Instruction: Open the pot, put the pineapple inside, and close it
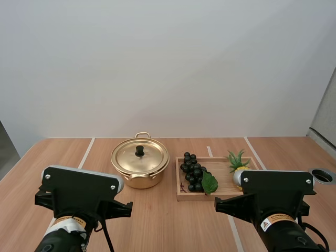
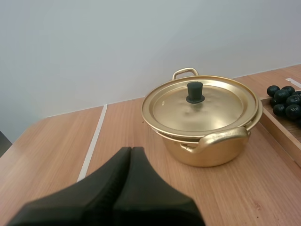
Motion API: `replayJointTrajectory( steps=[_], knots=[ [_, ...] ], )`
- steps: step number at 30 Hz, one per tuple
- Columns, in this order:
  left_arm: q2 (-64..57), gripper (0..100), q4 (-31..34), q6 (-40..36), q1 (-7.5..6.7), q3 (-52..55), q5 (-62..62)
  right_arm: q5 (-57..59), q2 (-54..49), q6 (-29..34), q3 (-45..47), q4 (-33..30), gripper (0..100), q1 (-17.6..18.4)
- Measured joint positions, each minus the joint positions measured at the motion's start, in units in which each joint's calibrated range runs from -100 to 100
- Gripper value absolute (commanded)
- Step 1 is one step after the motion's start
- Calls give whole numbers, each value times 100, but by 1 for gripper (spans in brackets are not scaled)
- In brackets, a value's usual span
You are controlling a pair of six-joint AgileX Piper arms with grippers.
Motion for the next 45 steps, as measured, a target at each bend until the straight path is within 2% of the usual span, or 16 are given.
replayJointTrajectory(
  steps=[3, 7, 27, 30, 35, 38, 41, 45],
  knots=[
    [0, 0, -40, -915, -156, 0, 0, 0, 0, 33, 0, -317, 0, 249],
    [0, 0, -62, -1355, -193, 0, 0, 0, 0, 42, 0, -447, 0, 318],
    [0, 0, -84, -1435, -193, 0, -24, 0, 0, 42, 0, -479, 0, 318],
    [0, 0, -84, -1435, -193, 11, -378, 0, 0, 42, 0, -479, 0, 318],
    [0, 0, -18, -1435, -193, 11, -1667, -82, 0, 42, 0, -479, 0, 318],
    [0, 0, 18, -1435, -193, 11, -2614, -1043, 0, 42, 4, -506, 0, 332],
    [0, 0, 41, -1435, -193, 11, -4031, -3013, 0, 42, 4, -603, 0, 348],
    [0, 0, 41, -1435, -193, 11, -6671, -5788, 0, 42, 4, -643, 0, 348]
  ],
)
